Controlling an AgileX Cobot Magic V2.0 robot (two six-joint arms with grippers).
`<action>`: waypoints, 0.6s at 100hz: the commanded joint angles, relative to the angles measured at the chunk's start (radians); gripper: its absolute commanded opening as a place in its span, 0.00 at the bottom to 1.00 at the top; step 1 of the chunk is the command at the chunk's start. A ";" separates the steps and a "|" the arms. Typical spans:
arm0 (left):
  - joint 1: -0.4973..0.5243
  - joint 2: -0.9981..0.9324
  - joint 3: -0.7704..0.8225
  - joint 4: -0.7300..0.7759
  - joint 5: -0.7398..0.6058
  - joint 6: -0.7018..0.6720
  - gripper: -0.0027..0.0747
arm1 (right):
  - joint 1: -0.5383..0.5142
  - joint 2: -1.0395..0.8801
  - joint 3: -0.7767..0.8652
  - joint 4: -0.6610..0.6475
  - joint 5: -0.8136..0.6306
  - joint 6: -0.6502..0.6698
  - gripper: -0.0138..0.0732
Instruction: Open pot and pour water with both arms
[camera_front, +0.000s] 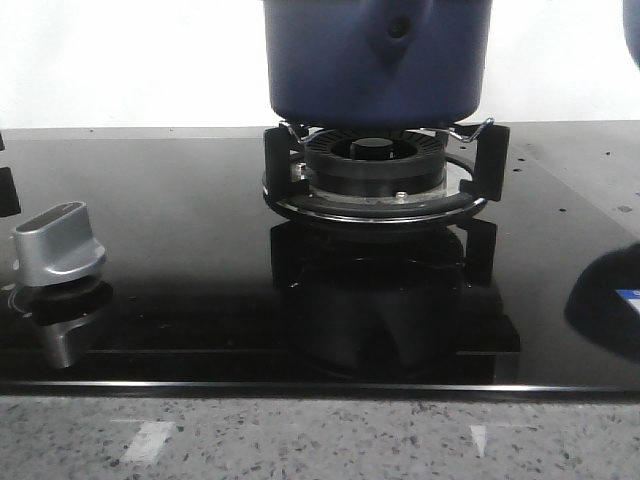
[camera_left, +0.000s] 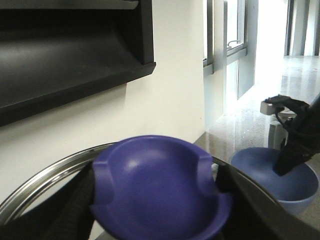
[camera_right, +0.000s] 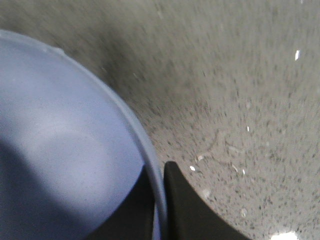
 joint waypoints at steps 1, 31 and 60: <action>-0.008 -0.048 -0.036 -0.100 0.002 -0.002 0.48 | -0.015 -0.013 0.012 0.016 -0.032 0.003 0.10; -0.008 -0.048 -0.036 -0.100 0.002 -0.002 0.48 | -0.015 0.009 0.120 -0.008 -0.088 0.003 0.10; -0.008 -0.048 -0.036 -0.100 0.002 -0.002 0.48 | -0.015 0.005 0.126 -0.021 -0.105 0.002 0.30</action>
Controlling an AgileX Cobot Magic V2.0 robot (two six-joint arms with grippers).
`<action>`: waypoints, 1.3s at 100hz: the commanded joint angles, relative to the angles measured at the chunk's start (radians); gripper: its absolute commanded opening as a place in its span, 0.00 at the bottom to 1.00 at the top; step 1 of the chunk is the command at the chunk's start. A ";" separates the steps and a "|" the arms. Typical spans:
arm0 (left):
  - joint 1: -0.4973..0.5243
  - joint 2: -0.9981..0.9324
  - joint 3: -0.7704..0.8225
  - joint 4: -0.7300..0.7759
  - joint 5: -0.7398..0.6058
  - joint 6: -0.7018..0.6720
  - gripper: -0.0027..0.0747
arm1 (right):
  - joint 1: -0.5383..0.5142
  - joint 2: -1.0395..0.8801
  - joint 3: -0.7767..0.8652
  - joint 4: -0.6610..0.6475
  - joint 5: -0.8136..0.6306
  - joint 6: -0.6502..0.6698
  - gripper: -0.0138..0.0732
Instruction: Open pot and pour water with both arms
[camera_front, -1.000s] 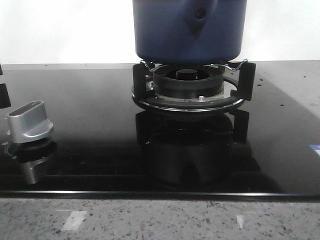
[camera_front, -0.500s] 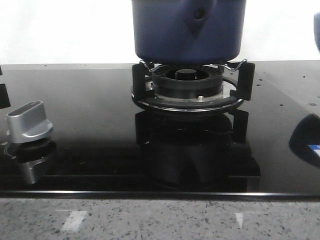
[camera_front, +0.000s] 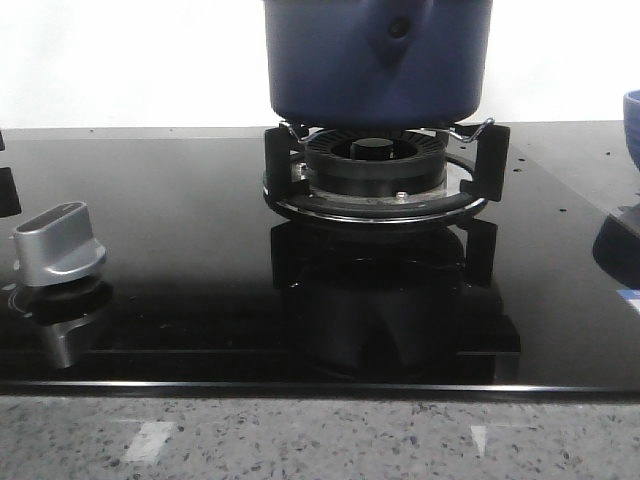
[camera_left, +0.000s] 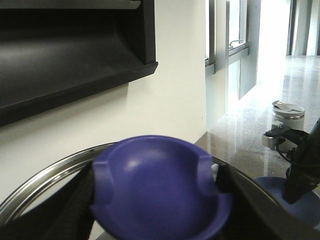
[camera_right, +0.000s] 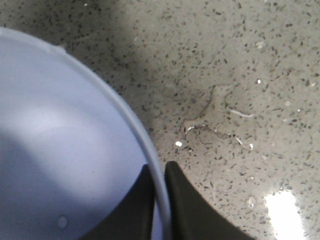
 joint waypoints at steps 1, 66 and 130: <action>-0.008 -0.048 -0.036 -0.100 0.005 -0.002 0.48 | -0.007 -0.040 -0.023 -0.004 -0.033 -0.001 0.33; -0.167 0.093 -0.034 -0.136 -0.004 0.009 0.48 | -0.007 -0.287 -0.191 0.035 0.067 -0.001 0.71; -0.215 0.264 -0.034 -0.192 0.000 0.069 0.48 | -0.007 -0.355 -0.191 0.050 0.071 -0.001 0.71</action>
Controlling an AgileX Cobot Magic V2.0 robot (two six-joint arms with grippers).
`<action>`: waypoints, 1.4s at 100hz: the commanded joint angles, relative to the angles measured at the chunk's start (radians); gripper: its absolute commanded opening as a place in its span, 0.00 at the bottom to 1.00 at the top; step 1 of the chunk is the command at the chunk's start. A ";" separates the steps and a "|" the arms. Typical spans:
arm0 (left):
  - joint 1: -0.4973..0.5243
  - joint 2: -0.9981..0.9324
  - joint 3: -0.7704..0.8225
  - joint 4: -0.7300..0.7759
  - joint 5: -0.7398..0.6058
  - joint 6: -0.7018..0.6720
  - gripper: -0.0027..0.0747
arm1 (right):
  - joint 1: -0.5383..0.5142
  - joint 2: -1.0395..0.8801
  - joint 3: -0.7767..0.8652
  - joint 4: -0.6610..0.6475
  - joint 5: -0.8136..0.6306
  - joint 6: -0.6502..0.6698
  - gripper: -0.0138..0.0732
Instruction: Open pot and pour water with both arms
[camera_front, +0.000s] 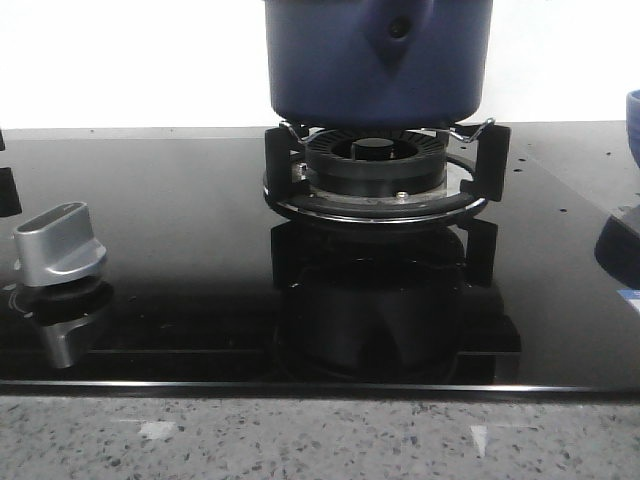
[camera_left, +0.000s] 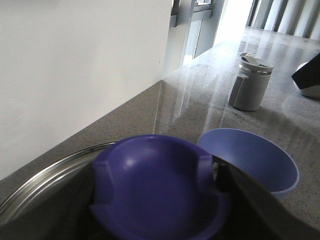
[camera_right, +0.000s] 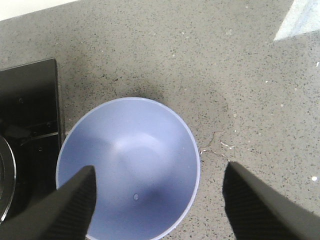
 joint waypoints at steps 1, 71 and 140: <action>-0.009 -0.041 -0.034 -0.086 0.036 0.004 0.48 | -0.007 -0.027 -0.032 0.015 -0.047 -0.001 0.71; 0.008 -0.027 -0.034 -0.055 0.032 0.030 0.73 | -0.005 -0.027 -0.032 0.015 -0.060 -0.001 0.71; 0.235 -0.321 -0.034 -0.087 0.222 -0.088 0.74 | 0.047 -0.027 -0.032 0.142 -0.095 -0.078 0.66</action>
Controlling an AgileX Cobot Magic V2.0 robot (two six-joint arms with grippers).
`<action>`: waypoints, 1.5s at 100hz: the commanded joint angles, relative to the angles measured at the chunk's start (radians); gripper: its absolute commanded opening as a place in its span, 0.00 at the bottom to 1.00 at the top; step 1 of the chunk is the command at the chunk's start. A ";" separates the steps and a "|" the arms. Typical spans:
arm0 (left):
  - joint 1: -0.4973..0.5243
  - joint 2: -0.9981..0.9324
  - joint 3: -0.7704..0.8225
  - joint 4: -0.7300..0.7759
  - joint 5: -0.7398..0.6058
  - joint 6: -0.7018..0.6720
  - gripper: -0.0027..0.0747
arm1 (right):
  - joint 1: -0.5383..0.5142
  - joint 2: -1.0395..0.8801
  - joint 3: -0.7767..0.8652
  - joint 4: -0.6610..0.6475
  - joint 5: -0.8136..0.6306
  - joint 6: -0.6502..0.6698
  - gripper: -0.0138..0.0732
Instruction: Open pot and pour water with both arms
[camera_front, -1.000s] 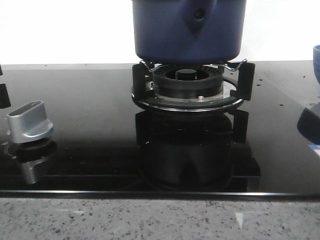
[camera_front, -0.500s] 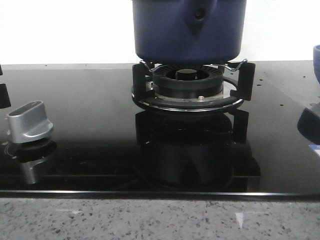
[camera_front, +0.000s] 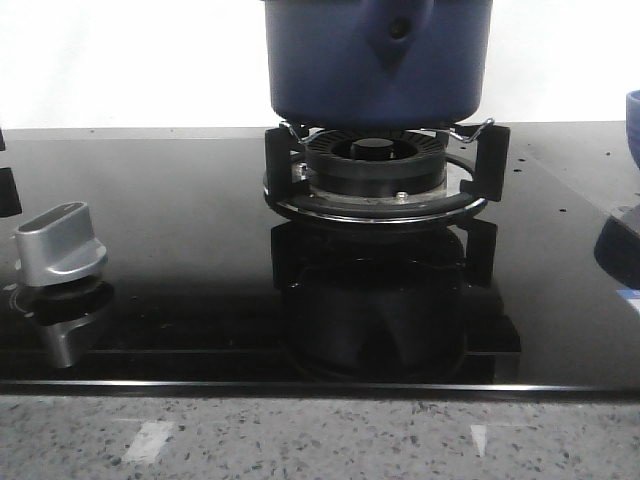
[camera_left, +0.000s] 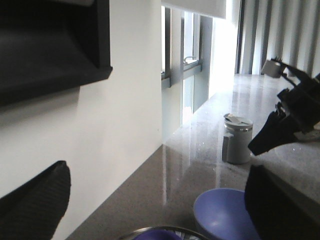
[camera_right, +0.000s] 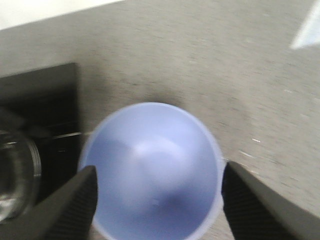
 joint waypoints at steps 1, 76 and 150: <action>0.037 -0.084 -0.034 -0.075 0.026 -0.066 0.73 | 0.016 -0.026 -0.032 0.088 -0.075 -0.054 0.66; 0.241 -0.635 0.357 0.178 -0.611 -0.181 0.01 | 0.055 -0.357 0.383 1.181 -0.490 -1.024 0.10; 0.235 -1.432 1.234 -0.135 -0.657 -0.150 0.01 | 0.294 -0.887 1.048 1.146 -0.623 -1.129 0.09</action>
